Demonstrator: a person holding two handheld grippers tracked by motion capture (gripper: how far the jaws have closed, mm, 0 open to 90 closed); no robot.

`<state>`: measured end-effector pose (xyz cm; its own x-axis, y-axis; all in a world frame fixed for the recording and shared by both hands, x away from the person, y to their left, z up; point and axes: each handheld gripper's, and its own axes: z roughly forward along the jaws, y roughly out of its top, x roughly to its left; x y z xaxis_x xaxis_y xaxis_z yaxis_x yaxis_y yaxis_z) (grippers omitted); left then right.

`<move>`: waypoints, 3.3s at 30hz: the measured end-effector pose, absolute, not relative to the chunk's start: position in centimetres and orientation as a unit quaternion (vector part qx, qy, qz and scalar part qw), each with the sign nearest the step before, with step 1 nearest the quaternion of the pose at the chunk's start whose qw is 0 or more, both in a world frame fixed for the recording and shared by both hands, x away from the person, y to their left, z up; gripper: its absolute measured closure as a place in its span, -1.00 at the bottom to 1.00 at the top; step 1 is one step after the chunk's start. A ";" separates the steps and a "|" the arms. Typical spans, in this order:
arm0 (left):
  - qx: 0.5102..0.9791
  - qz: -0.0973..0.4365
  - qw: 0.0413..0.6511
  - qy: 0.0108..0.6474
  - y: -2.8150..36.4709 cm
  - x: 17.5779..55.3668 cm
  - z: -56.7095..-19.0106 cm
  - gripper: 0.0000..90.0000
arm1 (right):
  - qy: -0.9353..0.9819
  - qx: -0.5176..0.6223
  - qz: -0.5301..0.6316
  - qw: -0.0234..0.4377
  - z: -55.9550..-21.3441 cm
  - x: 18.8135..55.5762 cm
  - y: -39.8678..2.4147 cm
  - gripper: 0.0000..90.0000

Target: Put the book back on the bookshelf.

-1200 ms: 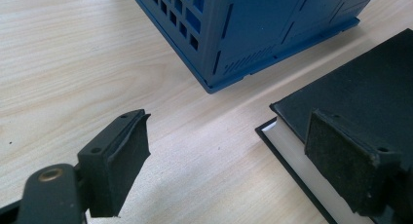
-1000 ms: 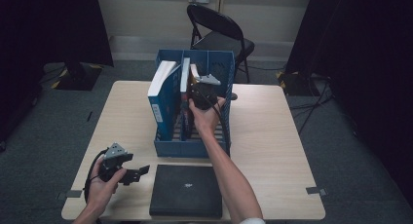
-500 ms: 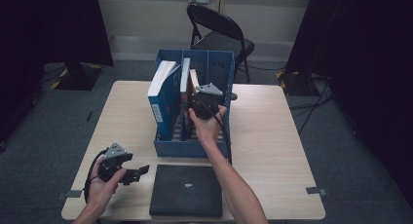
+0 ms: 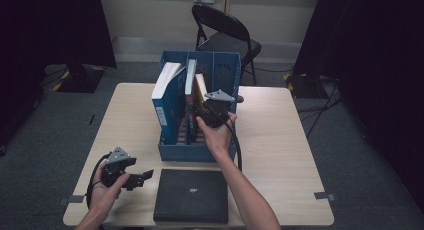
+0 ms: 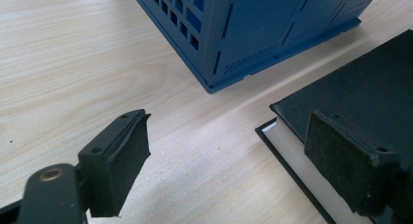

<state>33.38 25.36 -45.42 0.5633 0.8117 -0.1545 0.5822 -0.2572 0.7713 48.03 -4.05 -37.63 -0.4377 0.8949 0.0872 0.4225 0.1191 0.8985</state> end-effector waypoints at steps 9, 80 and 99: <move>0.781 0.141 0.413 0.447 25.3 33.4 -45.5 -0.64 | 0.726 0.440 0.480 0.223 -38.2 46.3 -5.8 0.17; 0.781 0.140 0.409 0.450 25.3 33.5 -45.6 -0.64 | 0.801 0.410 0.394 0.185 -40.5 48.4 -4.6 0.57; 0.785 0.138 0.409 0.444 25.2 33.4 -45.7 -0.64 | 0.791 0.382 0.450 0.160 -39.6 46.1 -7.3 0.49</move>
<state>33.41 25.17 -45.67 0.5672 0.8104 -0.1469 0.5855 -0.2713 0.7640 46.11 -7.30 -39.64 -0.6562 0.7491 0.0908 0.4612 0.3029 0.8340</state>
